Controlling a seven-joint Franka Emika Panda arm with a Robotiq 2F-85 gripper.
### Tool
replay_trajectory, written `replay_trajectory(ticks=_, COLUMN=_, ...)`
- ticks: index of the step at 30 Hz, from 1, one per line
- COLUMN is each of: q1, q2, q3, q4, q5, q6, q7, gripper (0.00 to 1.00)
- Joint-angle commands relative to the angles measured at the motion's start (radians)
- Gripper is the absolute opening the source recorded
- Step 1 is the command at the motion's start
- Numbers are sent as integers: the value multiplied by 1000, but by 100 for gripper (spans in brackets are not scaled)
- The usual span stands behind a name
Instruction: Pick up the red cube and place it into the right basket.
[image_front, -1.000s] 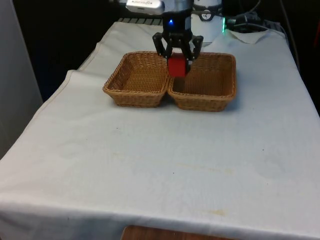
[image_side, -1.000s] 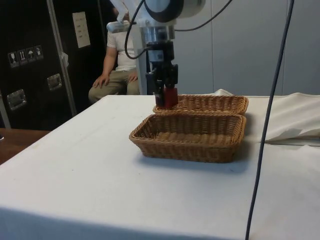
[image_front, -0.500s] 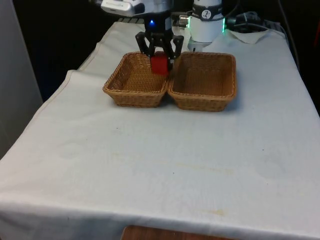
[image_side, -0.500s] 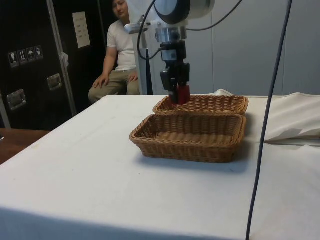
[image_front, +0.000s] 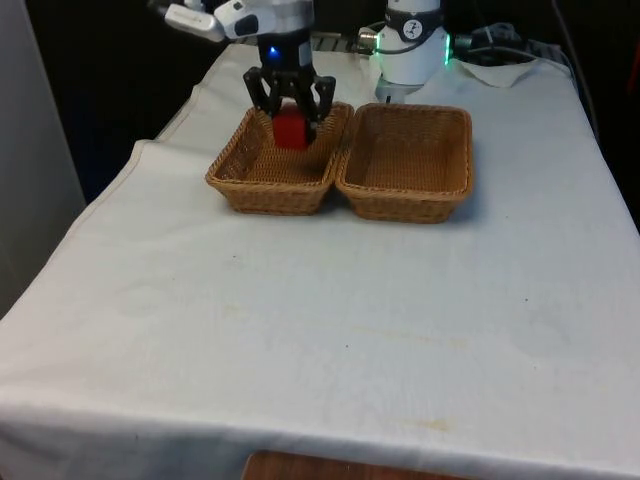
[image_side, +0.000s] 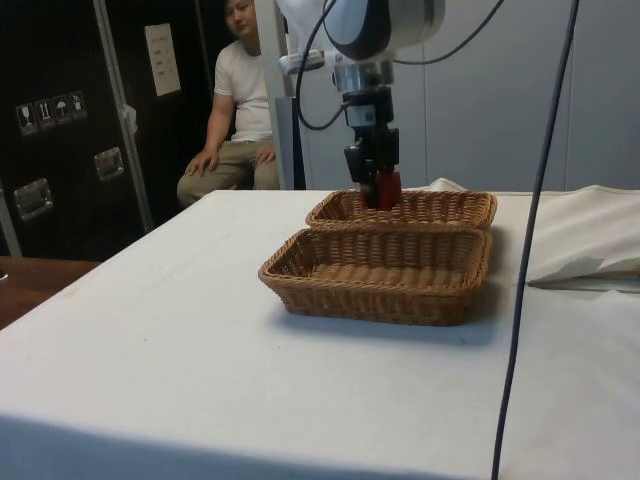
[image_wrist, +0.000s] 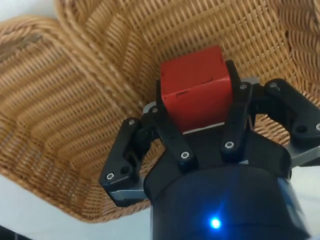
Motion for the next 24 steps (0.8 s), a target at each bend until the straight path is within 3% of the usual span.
replay_trajectory(ticks=1, q1=-6, q2=4, q3=5, q4=-8, q5=16, q6=24, q7=-16, gripper=3)
replay_trajectory(ticks=3, q1=-1, q2=13, q3=0, q4=-4, q5=8, q6=17, q7=-9, gripper=3)
replay_trajectory(ticks=4, q1=-7, q2=14, q3=4, q4=-12, q5=22, q6=38, q7=-25, gripper=3)
replay_trajectory(ticks=9, q1=-11, q2=49, q3=10, q4=-27, q5=67, q6=95, q7=-59, gripper=3)
replay_trajectory(ticks=11, q1=-3, q2=58, q3=0, q4=-21, q5=54, q6=82, q7=-48, gripper=3)
replay_trajectory(ticks=12, q1=-10, q2=60, q3=11, q4=-30, q5=84, q6=110, q7=-71, gripper=3)
replay_trajectory(ticks=16, q1=-10, q2=84, q3=16, q4=-30, q5=117, q6=130, q7=-92, gripper=3)
replay_trajectory(ticks=20, q1=-9, q2=97, q3=17, q4=-27, q5=128, q6=131, q7=-98, gripper=3)
replay_trajectory(ticks=21, q1=-3, q2=101, q3=8, q4=-25, q5=115, q6=122, q7=-87, gripper=3)
replay_trajectory(ticks=22, q1=-9, q2=98, q3=16, q4=-26, q5=128, q6=131, q7=-99, gripper=3)
replay_trajectory(ticks=24, q1=-7, q2=101, q3=13, q4=-24, q5=126, q6=127, q7=-98, gripper=4)
